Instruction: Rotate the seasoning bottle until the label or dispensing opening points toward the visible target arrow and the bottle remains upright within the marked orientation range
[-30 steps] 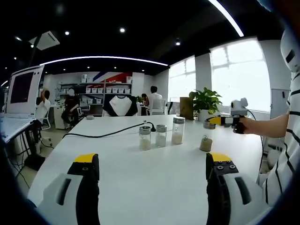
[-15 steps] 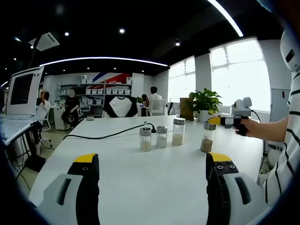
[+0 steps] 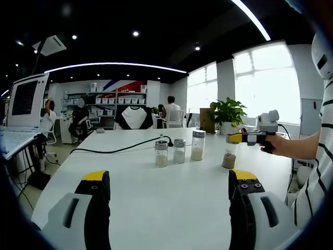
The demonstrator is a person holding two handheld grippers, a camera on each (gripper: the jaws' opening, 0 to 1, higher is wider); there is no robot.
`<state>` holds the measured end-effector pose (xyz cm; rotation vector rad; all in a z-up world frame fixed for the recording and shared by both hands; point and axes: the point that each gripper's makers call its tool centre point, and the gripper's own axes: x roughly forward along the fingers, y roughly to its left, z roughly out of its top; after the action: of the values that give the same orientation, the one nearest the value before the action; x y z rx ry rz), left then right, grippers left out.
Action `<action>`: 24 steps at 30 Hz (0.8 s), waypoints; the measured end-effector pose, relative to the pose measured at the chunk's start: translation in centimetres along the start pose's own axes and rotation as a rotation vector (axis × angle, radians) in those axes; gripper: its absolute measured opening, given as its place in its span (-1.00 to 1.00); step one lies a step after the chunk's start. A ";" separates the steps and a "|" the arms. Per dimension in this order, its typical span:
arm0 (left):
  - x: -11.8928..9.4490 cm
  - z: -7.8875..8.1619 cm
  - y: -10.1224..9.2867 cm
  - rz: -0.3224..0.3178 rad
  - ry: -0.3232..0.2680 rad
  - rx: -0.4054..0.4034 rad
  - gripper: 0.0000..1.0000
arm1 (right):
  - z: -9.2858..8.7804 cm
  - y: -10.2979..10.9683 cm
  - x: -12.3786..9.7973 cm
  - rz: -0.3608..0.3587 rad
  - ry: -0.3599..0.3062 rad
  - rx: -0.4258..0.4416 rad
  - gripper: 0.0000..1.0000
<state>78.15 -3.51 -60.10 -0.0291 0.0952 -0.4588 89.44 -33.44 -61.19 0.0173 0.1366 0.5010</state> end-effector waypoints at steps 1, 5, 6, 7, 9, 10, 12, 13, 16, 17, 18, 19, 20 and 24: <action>0.0 0.0 0.0 0.001 0.000 0.000 0.99 | 0.0 0.1 0.0 0.005 -0.003 -0.001 -0.24; -0.1 0.0 0.1 0.003 0.000 0.001 0.99 | 0.1 0.1 0.0 0.012 -0.013 -0.004 -0.25; -0.1 0.0 0.1 0.003 0.000 0.001 0.99 | 0.1 0.1 0.0 0.016 -0.015 -0.004 -0.25; -0.1 0.0 0.1 0.002 0.000 0.000 0.99 | 0.1 0.1 0.0 0.020 -0.018 -0.005 -0.25; -0.1 -0.1 0.1 0.001 0.001 0.001 0.99 | 0.1 0.1 0.0 0.035 -0.023 -0.011 -0.25; -0.1 -0.1 0.1 0.000 0.002 0.002 0.99 | 0.1 0.2 0.0 0.041 -0.023 -0.009 -0.25; -0.1 -0.1 0.0 -0.001 0.002 0.001 0.99 | 0.1 0.1 0.1 0.053 -0.022 -0.015 -0.25; -0.1 -0.1 0.0 -0.002 0.001 0.001 0.99 | 0.1 0.1 0.1 0.059 -0.023 -0.015 -0.25; -0.1 -0.1 0.1 -0.001 0.001 0.002 0.99 | 0.1 0.1 0.1 0.076 -0.027 -0.014 -0.25; -0.1 -0.1 0.1 -0.001 0.000 0.001 0.99 | 0.2 0.1 0.1 0.083 -0.029 -0.015 -0.25; -0.1 -0.1 0.1 -0.001 0.000 0.000 0.99 | 0.1 0.1 0.0 0.098 -0.032 -0.022 -0.25; -0.1 -0.1 0.2 -0.001 0.000 0.001 0.99 | 0.1 0.1 0.0 0.106 -0.033 -0.024 -0.25; -0.1 -0.1 0.2 -0.002 0.001 0.002 0.99 | 0.1 0.1 0.0 0.114 -0.034 -0.025 -0.25; -0.1 -0.1 0.1 -0.005 0.004 0.003 0.99 | 0.1 0.1 -0.2 0.149 -0.035 -0.018 -0.25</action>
<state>78.09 -3.38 -60.22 -0.0259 0.0981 -0.4642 89.24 -33.39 -61.07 0.0185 0.0969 0.6504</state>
